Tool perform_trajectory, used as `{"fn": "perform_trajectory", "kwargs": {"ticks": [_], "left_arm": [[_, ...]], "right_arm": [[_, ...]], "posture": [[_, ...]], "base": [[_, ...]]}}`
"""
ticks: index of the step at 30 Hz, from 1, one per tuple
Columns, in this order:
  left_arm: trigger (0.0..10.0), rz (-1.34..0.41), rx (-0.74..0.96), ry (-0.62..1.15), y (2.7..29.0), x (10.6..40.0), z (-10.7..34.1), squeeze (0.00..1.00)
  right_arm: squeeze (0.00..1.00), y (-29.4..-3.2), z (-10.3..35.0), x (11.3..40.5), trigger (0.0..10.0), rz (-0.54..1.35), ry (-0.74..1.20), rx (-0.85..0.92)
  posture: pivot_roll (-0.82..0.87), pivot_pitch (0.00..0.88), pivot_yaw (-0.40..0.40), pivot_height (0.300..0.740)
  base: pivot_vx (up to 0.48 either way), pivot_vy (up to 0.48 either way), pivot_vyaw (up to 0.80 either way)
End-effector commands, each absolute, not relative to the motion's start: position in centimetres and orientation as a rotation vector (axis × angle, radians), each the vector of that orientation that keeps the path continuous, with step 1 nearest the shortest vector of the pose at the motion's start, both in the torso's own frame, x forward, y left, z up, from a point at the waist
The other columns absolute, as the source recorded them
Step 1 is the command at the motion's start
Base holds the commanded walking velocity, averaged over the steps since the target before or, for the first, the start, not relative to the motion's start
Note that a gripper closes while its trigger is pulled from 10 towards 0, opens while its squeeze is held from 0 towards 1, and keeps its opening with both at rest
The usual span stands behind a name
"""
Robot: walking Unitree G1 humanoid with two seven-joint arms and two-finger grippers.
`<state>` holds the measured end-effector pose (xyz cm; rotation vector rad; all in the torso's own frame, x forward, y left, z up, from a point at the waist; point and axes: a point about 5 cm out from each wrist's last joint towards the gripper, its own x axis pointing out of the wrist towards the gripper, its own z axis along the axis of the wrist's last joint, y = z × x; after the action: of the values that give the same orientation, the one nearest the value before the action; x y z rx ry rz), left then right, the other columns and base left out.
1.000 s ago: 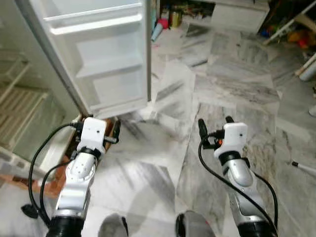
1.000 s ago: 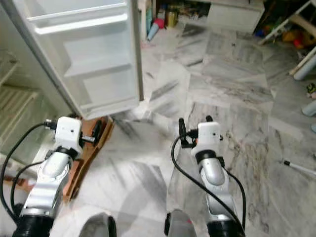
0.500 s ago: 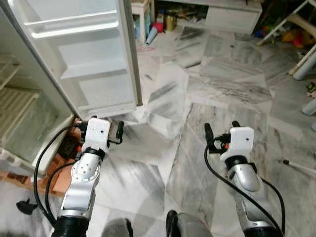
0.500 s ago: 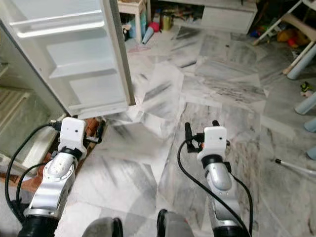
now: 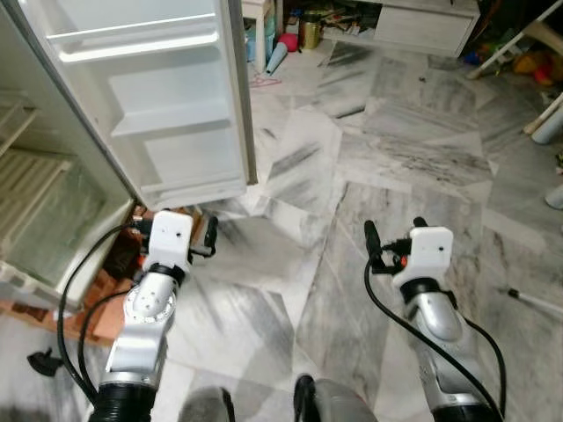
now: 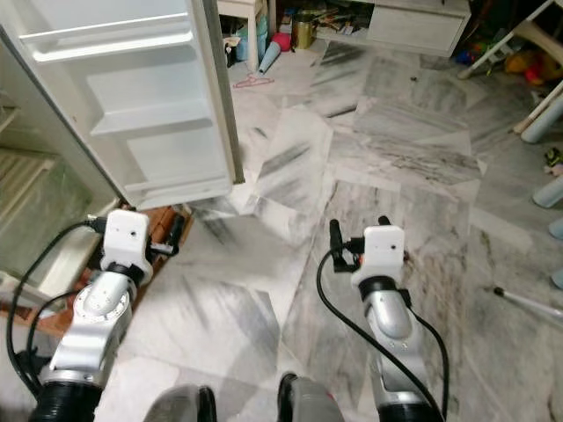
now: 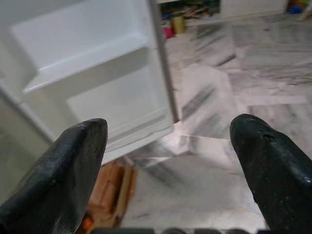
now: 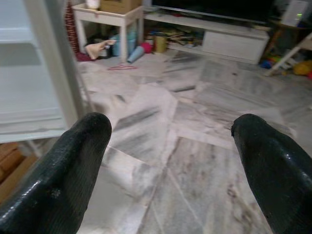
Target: Restocking fridge
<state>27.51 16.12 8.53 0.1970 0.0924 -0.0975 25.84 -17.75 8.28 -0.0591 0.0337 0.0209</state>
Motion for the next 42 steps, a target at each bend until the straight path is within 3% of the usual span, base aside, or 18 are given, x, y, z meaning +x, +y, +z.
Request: {"fn": "perform_trajectory", "kwargs": {"ticks": [1, 33, 42], "left_arm": [[10.0, -0.107, 0.195, 0.099, 15.9, 27.4, 8.3, 0.0], [10.0, -0.164, 0.182, 0.076, 14.3, 27.5, 8.5, 0.0], [10.0, -0.103, 0.16, 0.067, 14.9, 27.4, 8.5, 0.0]], "right_arm": [[0.0, -17.9, 8.4, 25.7, 10.0, 0.016, 0.029, -0.06], [0.0, -17.5, 8.8, 26.1, 10.0, 0.023, 0.014, -0.051], [0.0, -17.2, 9.2, 26.2, 10.0, 0.037, -0.007, -0.045]], "posture": [[-0.04, 0.079, 0.011, 0.74], [-0.04, 0.089, 0.013, 0.74], [-0.04, 0.082, 0.007, 0.74]], "base": [[0.0, 0.0, -0.8], [0.336, 0.0, -0.8], [0.193, 0.0, 0.0]]}}
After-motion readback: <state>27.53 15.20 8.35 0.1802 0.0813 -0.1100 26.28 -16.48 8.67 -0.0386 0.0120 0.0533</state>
